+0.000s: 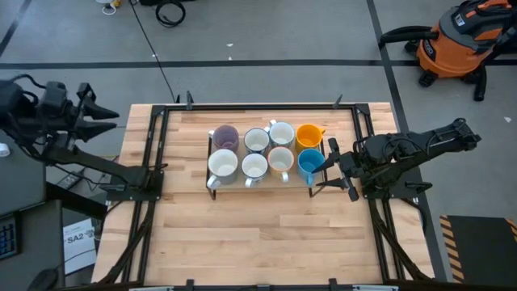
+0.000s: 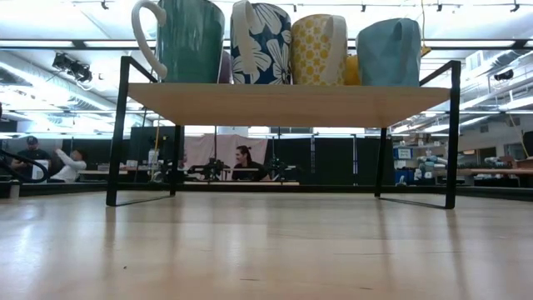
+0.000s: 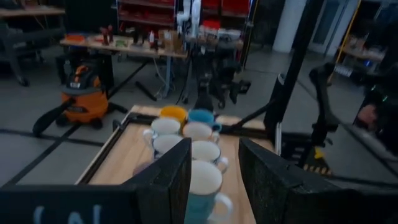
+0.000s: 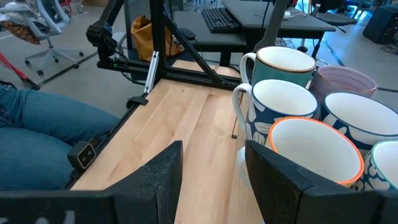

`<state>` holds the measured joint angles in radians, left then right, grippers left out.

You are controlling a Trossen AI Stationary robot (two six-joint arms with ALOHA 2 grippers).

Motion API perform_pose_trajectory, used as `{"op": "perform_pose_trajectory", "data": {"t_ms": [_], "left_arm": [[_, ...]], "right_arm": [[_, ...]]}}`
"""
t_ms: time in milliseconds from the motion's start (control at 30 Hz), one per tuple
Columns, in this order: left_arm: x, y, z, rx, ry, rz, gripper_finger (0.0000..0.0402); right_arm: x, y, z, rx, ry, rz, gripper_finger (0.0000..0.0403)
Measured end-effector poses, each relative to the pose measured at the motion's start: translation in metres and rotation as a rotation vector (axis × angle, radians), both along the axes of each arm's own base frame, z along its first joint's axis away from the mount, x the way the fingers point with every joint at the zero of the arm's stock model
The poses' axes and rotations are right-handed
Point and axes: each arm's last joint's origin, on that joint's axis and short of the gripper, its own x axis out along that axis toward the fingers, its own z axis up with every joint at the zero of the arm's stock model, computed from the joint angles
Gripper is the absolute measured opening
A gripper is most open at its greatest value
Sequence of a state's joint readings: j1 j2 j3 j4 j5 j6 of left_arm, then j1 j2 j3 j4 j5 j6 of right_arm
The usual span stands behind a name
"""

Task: Place coffee mugs
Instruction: Return to Home Position

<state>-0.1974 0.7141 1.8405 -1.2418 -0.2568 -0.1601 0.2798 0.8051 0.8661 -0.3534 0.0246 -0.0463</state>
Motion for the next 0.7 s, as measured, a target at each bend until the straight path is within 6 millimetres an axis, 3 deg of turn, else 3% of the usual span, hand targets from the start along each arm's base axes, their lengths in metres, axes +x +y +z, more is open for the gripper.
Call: {"op": "perform_pose_trajectory", "data": {"t_ms": [267,700], "left_arm": [[0.033,-0.007,-0.046,0.022,0.065,0.001,0.0139],[0.052,-0.015,-0.132,0.092,-0.172,-0.160,0.0139]], "right_arm": [[0.000,0.000,0.000,0.000,0.000,0.000,0.0180],[0.000,0.000,0.000,0.000,0.000,-0.006,0.0180]]}}
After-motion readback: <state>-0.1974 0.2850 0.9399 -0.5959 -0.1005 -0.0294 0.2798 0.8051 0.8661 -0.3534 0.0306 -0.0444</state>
